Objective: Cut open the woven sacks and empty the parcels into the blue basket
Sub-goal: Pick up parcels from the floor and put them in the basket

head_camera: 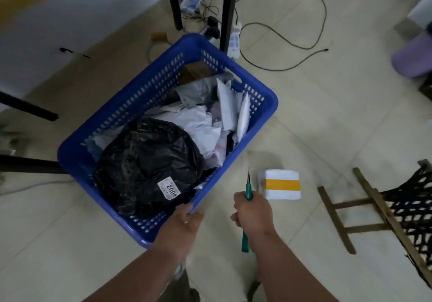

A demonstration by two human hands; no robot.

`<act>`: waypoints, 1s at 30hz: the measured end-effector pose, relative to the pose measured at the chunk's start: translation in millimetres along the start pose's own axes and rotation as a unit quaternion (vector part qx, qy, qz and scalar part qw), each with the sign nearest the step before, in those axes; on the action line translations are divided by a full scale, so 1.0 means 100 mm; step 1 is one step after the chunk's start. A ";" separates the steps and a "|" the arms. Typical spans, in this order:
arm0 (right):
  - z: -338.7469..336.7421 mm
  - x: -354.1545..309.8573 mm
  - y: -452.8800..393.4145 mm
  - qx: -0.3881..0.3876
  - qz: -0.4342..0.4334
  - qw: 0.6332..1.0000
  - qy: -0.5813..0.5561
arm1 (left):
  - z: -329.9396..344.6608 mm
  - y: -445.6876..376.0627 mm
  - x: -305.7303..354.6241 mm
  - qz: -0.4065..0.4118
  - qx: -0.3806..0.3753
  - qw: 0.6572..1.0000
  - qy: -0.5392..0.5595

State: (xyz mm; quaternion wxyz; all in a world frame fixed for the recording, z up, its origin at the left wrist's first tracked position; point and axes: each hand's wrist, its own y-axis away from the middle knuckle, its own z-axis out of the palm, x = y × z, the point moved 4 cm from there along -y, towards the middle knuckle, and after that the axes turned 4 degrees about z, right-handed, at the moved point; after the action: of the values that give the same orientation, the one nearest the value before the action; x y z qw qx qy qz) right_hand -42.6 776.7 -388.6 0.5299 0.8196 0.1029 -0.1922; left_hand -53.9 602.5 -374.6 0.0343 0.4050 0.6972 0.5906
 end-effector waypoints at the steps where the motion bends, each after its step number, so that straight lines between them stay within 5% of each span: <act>1: -0.11 0.06 -0.15 0.006 0.010 1.000 0.001 | 0.16 -0.08 0.07 -0.007 -0.010 1.000 -0.001; 14: -1.67 0.77 -2.69 0.023 0.091 0.984 0.150 | 2.52 -1.81 0.72 -0.059 -0.046 0.997 0.033; 19: -1.62 1.19 -3.40 -0.006 0.157 0.985 0.074 | 3.08 -2.60 0.50 -0.080 -0.048 0.995 0.028; 23: -1.51 1.41 -3.60 -0.049 0.185 0.981 0.040 | 3.25 -2.84 0.41 -0.092 -0.059 0.992 0.067; 30: -1.64 1.03 -2.98 -0.009 0.141 0.988 0.068 | 2.77 -2.21 0.73 -0.029 0.032 0.994 0.101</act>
State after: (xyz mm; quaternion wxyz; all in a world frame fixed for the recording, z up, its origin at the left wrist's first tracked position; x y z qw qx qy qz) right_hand -26.8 1046.8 -619.5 0.5504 0.8325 0.0238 -0.0586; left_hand -72.2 872.7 -614.3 -0.0319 0.3239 0.7270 0.6046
